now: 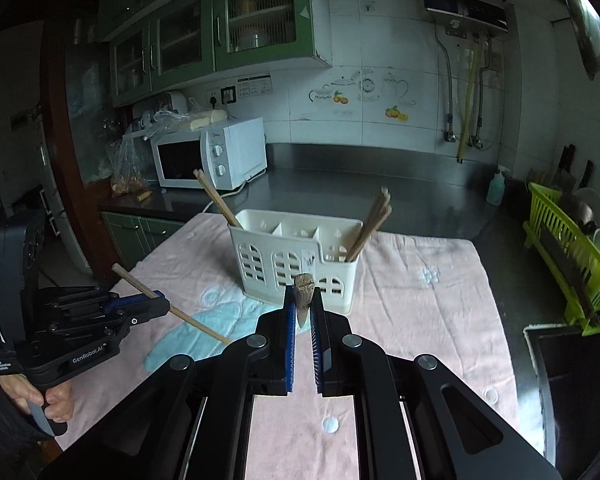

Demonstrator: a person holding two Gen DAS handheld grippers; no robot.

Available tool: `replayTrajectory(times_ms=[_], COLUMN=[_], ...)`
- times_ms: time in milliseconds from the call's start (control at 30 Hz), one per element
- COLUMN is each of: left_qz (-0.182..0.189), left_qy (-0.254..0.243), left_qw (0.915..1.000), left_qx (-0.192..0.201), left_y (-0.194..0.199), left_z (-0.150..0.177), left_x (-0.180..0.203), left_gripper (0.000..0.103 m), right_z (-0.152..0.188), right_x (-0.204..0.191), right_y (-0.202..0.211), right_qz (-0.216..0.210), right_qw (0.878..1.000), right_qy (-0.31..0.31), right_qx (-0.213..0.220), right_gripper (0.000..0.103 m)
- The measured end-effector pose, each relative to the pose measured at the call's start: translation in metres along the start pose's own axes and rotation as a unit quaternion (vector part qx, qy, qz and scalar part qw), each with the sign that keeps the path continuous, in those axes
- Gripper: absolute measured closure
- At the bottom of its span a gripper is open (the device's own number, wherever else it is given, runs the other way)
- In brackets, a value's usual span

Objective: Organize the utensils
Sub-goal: 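Lift both chopsticks and lower them into the white holder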

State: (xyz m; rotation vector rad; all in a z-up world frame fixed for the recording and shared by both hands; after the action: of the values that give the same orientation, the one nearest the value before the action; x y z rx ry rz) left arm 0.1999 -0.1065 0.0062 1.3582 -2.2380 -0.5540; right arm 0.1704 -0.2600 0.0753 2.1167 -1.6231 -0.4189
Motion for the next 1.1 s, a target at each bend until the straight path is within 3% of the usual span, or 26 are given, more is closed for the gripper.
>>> replayTrajectory(times_ms=[167, 300, 567, 767, 1100], left_qz=[0.007, -0.008, -0.064, -0.093, -0.077], left_qy=[-0.016, -0.023, -0.010, 0.008, 0.052], left_qw=[0.9992, 0.9968, 0.9862, 0.9865, 0.9928], left_qx=[0.036, 0.077, 0.152, 0.134, 0.076], left_y=[0.018, 0.030, 0.025, -0.017, -0.071], left_z=[-0.051, -0.098, -0.180, -0.188, -0.163], left_x=[0.008, 0.008, -0.005, -0.024, -0.055], left_gripper=[0.098, 0.098, 0.098, 0.098, 0.098], right_z=[-0.053, -0.081, -0.095, -0.089, -0.070], right_x=[0.013, 0.024, 0.040, 0.042, 0.040], right_y=[0.004, -0.008, -0.049, -0.073, -0.101], right_qz=[0.010, 0.023, 0.036, 0.029, 0.012], right_qw=[1.000, 0.999, 0.999, 0.998, 0.997], right_qy=[0.027, 0.034, 0.032, 0.034, 0.028], right_qx=[0.012, 0.007, -0.022, -0.045, -0.074], right_gripper=[0.096, 0.096, 0.096, 0.096, 0.096])
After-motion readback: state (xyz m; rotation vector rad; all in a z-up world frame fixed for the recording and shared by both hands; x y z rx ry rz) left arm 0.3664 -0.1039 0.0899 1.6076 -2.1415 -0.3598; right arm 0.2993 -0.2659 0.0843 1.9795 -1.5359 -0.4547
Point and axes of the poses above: each gripper's, at about its wrist camera, not at the fingertips, and y roughly against the way its jaws point, x to its right, z to its underside, the point moved 8 cm from there along -y, roughly the way its jaws point, and after that the axes turned 4 degrees about y, right-handed, at the moved point
